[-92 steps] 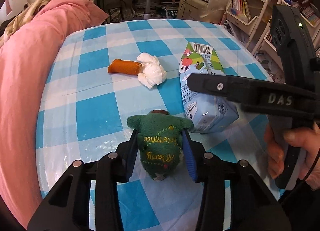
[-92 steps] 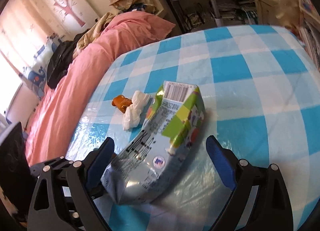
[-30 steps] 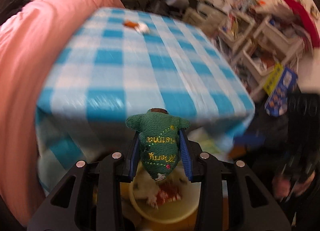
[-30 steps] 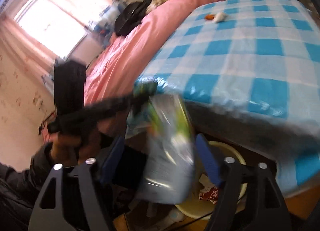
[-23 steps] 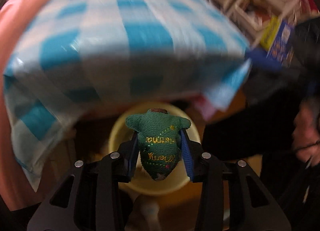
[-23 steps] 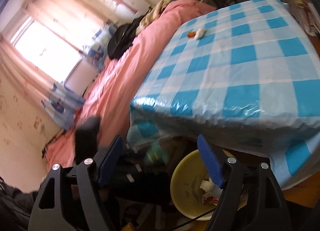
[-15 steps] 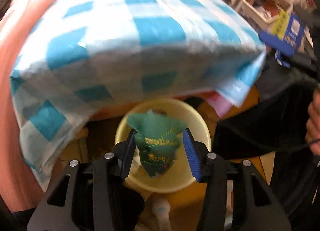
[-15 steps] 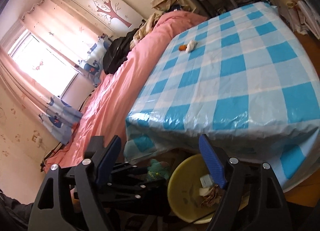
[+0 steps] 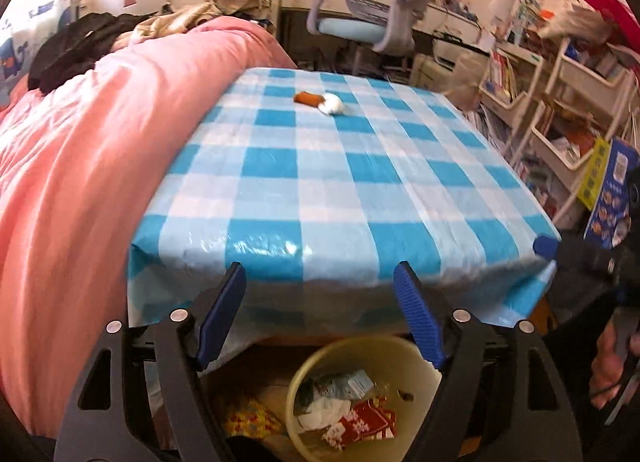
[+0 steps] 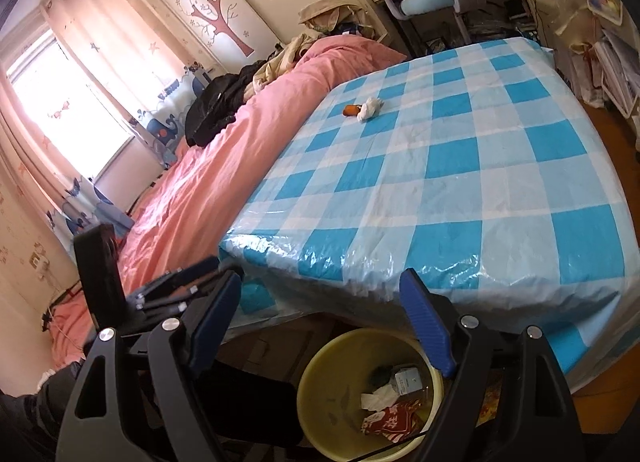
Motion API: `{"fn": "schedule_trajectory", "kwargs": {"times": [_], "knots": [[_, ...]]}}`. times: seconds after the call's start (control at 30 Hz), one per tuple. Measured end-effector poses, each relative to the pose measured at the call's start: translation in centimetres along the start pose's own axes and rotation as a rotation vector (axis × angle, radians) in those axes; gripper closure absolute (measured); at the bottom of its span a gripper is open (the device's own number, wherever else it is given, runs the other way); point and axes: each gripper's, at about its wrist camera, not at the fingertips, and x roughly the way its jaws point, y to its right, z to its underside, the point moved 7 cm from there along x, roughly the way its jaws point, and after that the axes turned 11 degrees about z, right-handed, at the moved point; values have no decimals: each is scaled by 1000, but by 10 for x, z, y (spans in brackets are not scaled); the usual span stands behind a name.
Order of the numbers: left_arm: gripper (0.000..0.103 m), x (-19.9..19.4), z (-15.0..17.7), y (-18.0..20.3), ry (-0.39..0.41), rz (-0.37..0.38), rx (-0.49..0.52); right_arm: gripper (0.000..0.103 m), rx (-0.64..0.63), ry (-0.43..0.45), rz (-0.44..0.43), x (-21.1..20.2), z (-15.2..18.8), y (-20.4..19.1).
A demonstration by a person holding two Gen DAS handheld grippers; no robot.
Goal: Collect trash
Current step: 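Open both grippers over the yellow bin to drop the toy and carton, then reach the left gripper to the orange stick while the right reaches the tissue beside it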
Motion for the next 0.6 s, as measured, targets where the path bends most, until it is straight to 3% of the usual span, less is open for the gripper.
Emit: {"fn": "schedule_trajectory", "kwargs": {"times": [0.6], "knots": [[24,12,-36,-3,60,-35,9,25,-102,-4,59,15,0,-15]]}}
